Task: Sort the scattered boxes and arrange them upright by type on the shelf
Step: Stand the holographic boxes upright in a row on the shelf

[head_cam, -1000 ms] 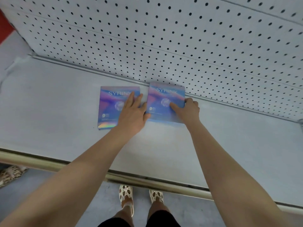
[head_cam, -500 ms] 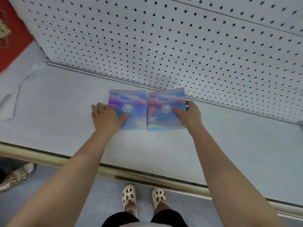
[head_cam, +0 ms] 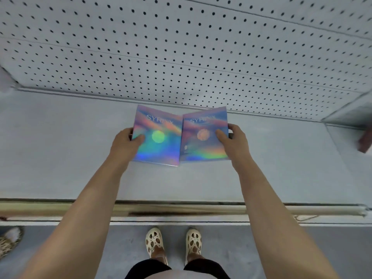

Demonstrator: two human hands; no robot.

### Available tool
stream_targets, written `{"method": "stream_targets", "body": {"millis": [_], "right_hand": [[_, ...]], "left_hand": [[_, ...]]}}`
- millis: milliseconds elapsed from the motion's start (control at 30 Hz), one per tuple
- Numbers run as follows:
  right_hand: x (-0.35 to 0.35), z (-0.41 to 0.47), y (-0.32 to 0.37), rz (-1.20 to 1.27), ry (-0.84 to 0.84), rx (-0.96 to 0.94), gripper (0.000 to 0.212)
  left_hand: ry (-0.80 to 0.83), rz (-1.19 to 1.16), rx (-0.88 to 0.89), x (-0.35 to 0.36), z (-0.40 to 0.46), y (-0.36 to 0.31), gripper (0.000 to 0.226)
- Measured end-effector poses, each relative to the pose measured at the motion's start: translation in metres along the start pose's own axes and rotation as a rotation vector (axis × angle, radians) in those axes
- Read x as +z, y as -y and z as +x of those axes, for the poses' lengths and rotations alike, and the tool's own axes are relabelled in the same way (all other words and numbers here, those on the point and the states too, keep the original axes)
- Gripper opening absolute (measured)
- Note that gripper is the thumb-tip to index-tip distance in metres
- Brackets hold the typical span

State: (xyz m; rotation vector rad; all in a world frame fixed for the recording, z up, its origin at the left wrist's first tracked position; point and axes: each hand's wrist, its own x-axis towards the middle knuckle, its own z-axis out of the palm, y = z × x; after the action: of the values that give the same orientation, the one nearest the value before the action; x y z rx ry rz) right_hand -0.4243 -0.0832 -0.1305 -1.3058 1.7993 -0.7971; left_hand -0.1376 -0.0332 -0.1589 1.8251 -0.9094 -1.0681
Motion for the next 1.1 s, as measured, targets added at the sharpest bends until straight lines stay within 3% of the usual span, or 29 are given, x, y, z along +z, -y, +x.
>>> {"method": "stream_targets", "body": {"millis": [67, 300, 767, 1100], "right_hand": [[-0.025, -0.013, -0.011, 0.112, -0.040, 0.039, 0.036], [-0.132, -0.073, -0.067, 0.381, -0.234, 0.118, 0.024], [-0.393, -0.187, -0.237, 0.488, -0.588, 0.156, 0.020], [-0.527, -0.213, -0.342, 0.534, -0.797, 0.206, 0.017]], "left_hand": [[0.045, -0.110, -0.013, 0.014, -0.014, -0.001, 0.016], [0.208, -0.242, -0.007, 0.086, -0.070, -0.015, 0.025], [0.509, -0.200, 0.132, 0.340, -0.253, -0.067, 0.012], [0.717, -0.119, 0.207, 0.513, -0.329, -0.094, 0.026]]}}
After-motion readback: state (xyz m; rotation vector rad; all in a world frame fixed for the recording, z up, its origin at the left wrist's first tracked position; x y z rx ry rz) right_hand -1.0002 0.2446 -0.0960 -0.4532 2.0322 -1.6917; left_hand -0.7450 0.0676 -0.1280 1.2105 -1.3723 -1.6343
